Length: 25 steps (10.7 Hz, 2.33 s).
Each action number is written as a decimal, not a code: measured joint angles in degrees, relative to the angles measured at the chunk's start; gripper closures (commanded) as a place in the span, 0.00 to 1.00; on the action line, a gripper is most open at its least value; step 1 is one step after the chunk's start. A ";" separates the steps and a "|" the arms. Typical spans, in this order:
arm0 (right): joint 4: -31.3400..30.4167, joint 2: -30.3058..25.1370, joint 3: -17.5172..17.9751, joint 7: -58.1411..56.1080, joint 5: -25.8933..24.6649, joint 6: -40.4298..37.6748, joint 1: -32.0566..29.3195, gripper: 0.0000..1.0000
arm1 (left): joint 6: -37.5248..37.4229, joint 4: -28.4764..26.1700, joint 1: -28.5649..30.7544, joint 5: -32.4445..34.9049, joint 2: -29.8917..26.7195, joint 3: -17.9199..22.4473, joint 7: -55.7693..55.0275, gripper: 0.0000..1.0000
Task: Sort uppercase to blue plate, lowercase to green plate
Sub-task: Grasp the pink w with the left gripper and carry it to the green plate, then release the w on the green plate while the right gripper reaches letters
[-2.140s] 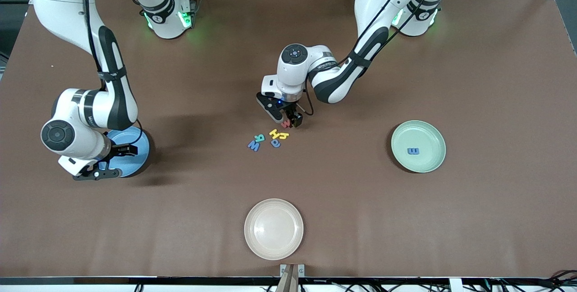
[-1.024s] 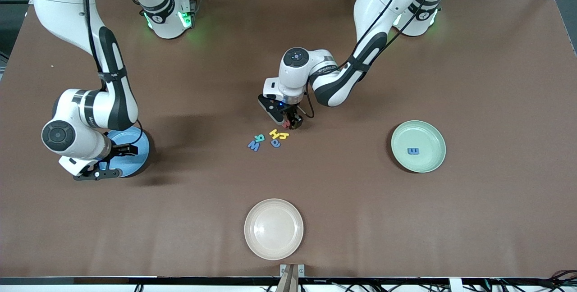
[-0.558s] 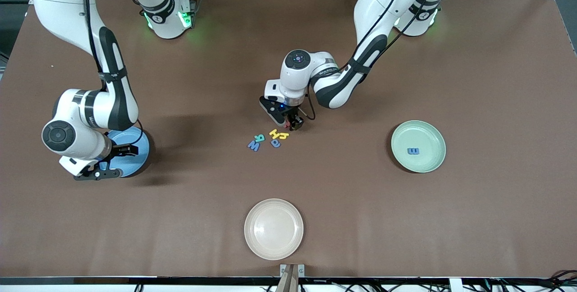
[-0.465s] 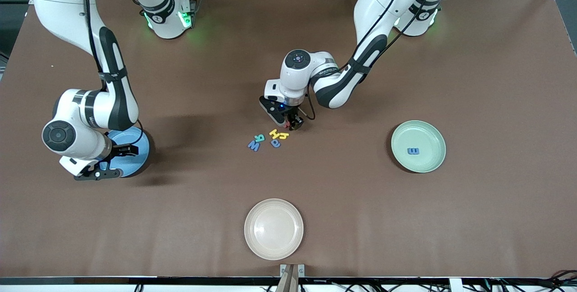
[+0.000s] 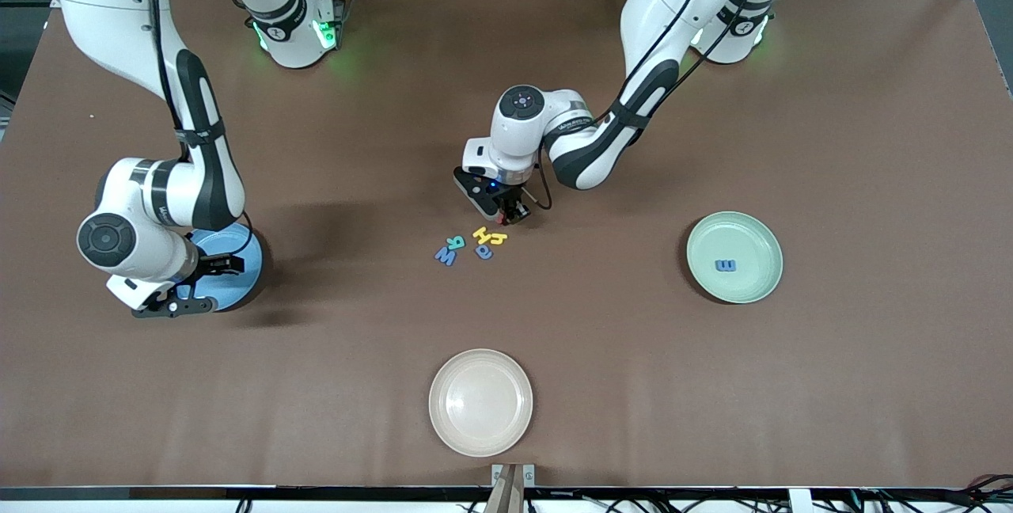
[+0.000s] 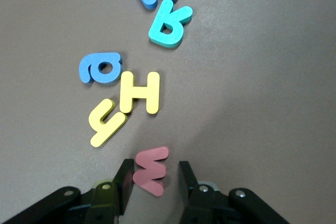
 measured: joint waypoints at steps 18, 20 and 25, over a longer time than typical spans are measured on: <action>5.01 0.04 0.97 11.95 5.70 -4.57 6.87 0.00 | -28.17 2.55 16.40 -15.58 -16.94 0.96 2.63 1.00; 5.87 0.04 1.03 21.03 5.80 -4.60 9.93 0.00 | -30.15 0.63 23.79 -16.75 -19.30 0.98 5.55 1.00; 8.54 0.59 1.48 43.90 8.79 -4.62 16.34 0.00 | -28.61 -7.84 42.70 -20.69 -20.88 -1.05 20.65 1.00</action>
